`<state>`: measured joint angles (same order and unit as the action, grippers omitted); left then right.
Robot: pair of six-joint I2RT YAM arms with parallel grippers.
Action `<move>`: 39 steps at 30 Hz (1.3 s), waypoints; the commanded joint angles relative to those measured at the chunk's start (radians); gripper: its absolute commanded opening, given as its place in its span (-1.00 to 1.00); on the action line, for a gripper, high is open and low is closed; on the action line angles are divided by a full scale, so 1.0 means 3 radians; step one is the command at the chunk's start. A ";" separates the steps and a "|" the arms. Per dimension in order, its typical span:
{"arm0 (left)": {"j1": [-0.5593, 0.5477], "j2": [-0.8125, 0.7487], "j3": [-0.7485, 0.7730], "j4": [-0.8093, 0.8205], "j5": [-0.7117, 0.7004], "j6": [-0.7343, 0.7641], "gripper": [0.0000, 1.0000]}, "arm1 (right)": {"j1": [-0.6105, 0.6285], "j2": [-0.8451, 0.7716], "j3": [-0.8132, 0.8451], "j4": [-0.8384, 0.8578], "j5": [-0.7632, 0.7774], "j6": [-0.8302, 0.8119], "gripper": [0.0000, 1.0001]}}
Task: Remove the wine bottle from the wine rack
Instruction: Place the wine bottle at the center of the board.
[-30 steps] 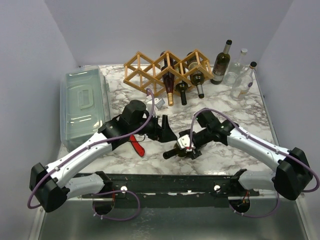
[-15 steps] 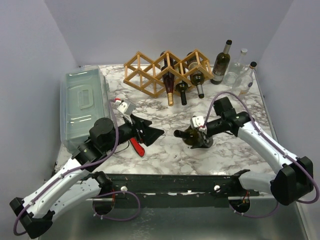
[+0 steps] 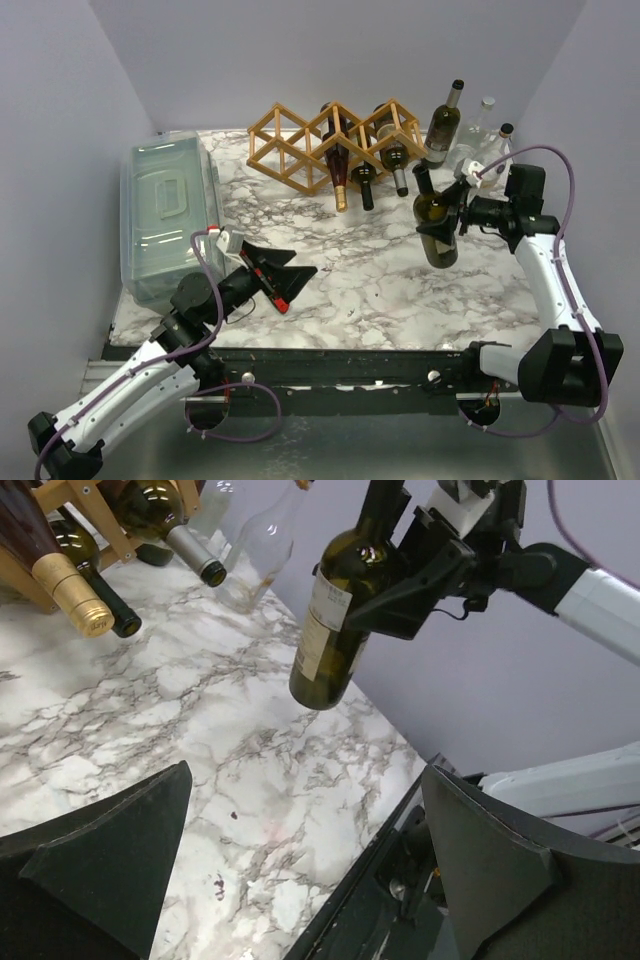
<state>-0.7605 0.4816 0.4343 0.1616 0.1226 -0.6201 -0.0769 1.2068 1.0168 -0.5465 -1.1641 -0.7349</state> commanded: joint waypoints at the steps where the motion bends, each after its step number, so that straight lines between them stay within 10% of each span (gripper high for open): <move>1: 0.0018 -0.0199 -0.0222 0.0464 -0.0082 -0.0211 0.97 | -0.0152 -0.0049 -0.0123 0.1448 0.0206 0.1482 -0.85; 18: 0.0019 -0.0165 -0.0244 0.0480 -0.0075 -0.0253 0.97 | -0.0159 0.0846 -0.0791 0.5022 0.1425 0.2683 -0.87; 39: 0.0018 -0.0065 -0.0329 0.0504 -0.0165 -0.0269 0.97 | -0.0118 0.1703 -0.0681 0.6059 0.2297 0.2521 -1.00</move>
<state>-0.7601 0.4614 0.3511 0.2901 0.0998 -0.6956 -0.1226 1.6974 0.7639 1.0721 -0.5278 0.0330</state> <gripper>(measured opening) 0.986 0.761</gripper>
